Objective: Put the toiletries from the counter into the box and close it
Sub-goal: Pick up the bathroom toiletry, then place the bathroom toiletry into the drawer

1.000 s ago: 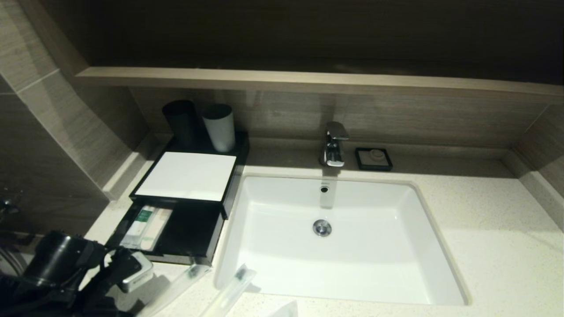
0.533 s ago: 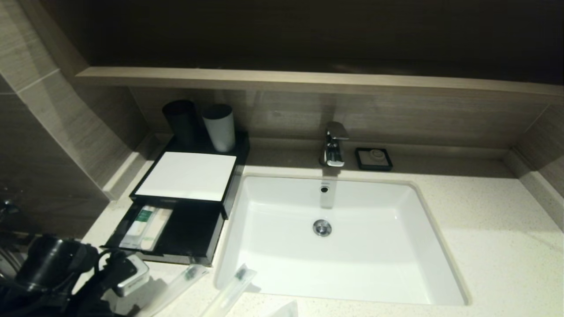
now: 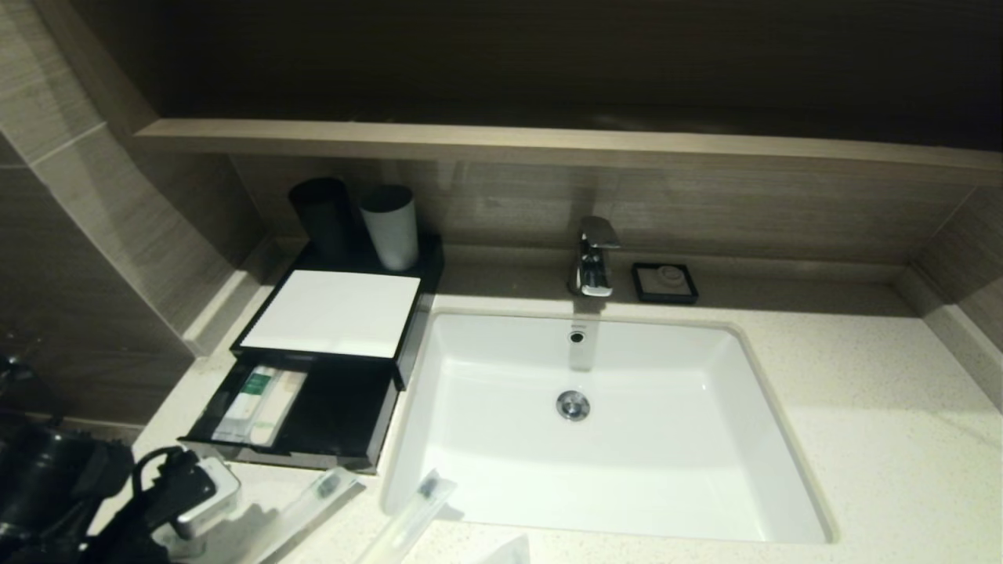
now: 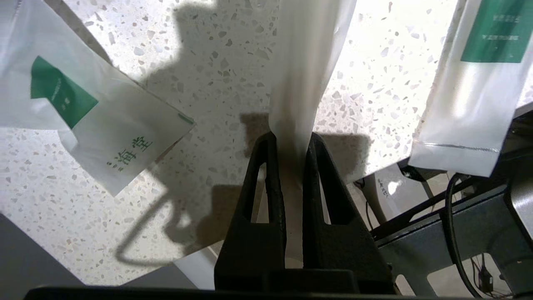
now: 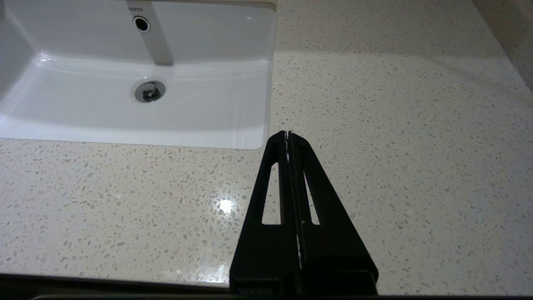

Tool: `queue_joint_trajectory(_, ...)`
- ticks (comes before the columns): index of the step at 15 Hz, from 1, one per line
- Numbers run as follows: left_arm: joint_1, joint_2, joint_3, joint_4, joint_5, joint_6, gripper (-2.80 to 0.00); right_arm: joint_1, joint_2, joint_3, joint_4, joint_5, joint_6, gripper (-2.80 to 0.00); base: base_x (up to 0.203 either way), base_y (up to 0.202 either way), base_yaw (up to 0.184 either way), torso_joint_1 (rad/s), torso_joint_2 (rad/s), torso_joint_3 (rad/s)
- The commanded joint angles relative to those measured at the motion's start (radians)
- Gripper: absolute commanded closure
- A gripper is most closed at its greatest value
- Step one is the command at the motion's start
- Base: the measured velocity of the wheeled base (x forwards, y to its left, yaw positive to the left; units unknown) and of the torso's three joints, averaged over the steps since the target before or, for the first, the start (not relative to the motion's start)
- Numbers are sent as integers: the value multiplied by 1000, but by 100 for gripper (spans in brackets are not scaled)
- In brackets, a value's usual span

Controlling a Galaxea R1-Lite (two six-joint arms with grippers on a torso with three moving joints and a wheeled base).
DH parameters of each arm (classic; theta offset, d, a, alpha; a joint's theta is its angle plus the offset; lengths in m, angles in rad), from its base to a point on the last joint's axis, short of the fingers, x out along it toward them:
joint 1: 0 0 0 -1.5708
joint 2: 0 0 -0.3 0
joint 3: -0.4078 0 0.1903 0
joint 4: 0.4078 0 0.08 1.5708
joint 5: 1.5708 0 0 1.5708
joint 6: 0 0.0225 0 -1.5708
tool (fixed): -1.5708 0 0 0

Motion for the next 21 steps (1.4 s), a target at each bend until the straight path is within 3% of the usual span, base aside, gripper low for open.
queue_joint_trajectory(1,0,-78,-31,53,-1,2,0,0,0,0,0,0,0,0,0,0,0,0,0,0)
queue_joint_trajectory(7,0,-149,-185,234,-1,-7,0,0,0,0,0,0,0,0,0,0,0,0,0,0)
queue_joint_trajectory(10,1,-134,-295,332,2,-48,0,0,0,0,0,0,0,0,0,0,0,0,0,0)
queue_joint_trajectory(15,0,-48,-531,548,3,-265,0,2,0,0,0,0,0,0,0,0,0,0,0,0)
queue_joint_trajectory(18,0,30,-660,698,2,-367,0,0,0,0,0,0,0,0,0,0,0,0,0,0)
queue_joint_trajectory(21,0,119,-745,828,2,-431,0,1,0,0,0,0,0,0,0,0,0,0,0,0)
